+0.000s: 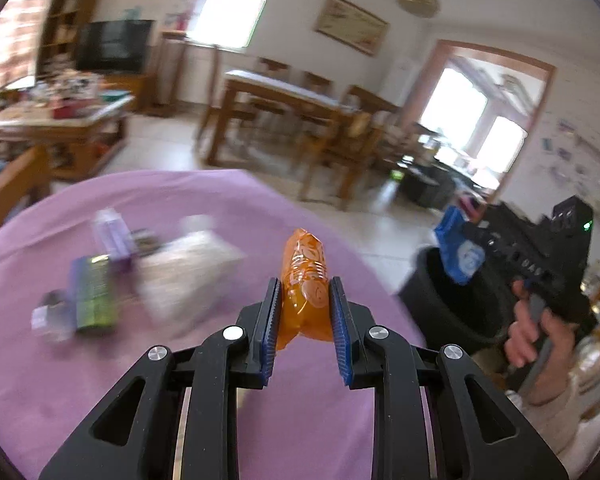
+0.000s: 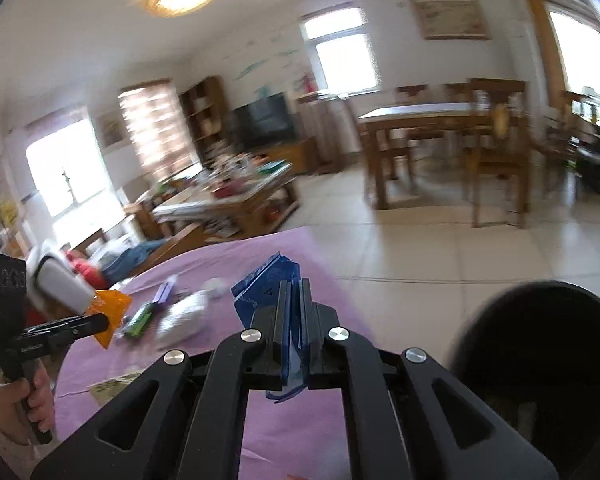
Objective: Collect trash
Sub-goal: 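Carry the orange bag and blue wrapper over the bin and release both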
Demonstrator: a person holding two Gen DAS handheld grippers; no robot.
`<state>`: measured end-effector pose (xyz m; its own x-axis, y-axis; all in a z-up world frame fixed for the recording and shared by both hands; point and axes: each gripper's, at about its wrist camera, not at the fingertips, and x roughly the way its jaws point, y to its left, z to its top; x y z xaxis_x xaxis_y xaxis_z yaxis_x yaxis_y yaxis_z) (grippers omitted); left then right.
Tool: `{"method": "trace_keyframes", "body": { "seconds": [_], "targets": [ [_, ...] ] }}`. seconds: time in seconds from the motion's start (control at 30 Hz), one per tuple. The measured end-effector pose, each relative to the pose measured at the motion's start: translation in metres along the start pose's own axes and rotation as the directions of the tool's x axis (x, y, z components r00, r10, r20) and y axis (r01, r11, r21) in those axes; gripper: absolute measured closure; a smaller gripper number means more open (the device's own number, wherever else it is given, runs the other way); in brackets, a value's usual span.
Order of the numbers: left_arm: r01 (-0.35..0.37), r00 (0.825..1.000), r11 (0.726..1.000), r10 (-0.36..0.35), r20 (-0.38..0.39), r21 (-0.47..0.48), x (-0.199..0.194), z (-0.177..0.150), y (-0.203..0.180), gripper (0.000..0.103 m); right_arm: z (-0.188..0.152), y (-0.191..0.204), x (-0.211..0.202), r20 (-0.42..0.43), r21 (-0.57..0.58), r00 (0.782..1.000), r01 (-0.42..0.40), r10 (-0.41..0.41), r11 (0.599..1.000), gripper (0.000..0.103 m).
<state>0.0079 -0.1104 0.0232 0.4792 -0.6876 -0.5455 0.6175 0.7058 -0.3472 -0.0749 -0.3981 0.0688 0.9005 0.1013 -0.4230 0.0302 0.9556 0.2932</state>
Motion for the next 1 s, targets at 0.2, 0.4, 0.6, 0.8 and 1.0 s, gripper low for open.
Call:
{"method": "trace_keyframes", "body": {
  "seconds": [0.2, 0.4, 0.6, 0.8, 1.0],
  "targets": [
    [0.177, 0.983, 0.982, -0.174, -0.049, 0.063, 0.062, 0.011, -0.069, 0.079, -0.007, -0.062, -0.040, 0.054, 0.087, 0.991, 0.119, -0.124, 0.989, 0.099],
    [0.321, 0.943, 0.940, -0.305, -0.134, 0.118, 0.132, 0.004, -0.147, 0.079, -0.012, -0.110, -0.069, 0.083, 0.161, 0.971, 0.210, -0.225, 0.964, 0.099],
    [0.405, 0.904, 0.898, -0.365, -0.224, 0.170, 0.193, -0.016, -0.212, 0.078, -0.024, -0.149, -0.081, 0.079, 0.234, 0.952, 0.270, -0.295, 0.934, 0.099],
    [0.417, 0.890, 0.891, -0.359, -0.281, 0.182, 0.240, -0.030, -0.238, 0.079, -0.036, -0.177, -0.076, 0.053, 0.287, 0.945, 0.295, -0.322, 0.911, 0.099],
    [0.403, 0.889, 0.897, -0.336, -0.312, 0.183, 0.271, -0.035, -0.245, 0.079, -0.050, -0.194, -0.077, 0.031, 0.318, 0.944, 0.303, -0.329, 0.898, 0.099]
  ]
}}
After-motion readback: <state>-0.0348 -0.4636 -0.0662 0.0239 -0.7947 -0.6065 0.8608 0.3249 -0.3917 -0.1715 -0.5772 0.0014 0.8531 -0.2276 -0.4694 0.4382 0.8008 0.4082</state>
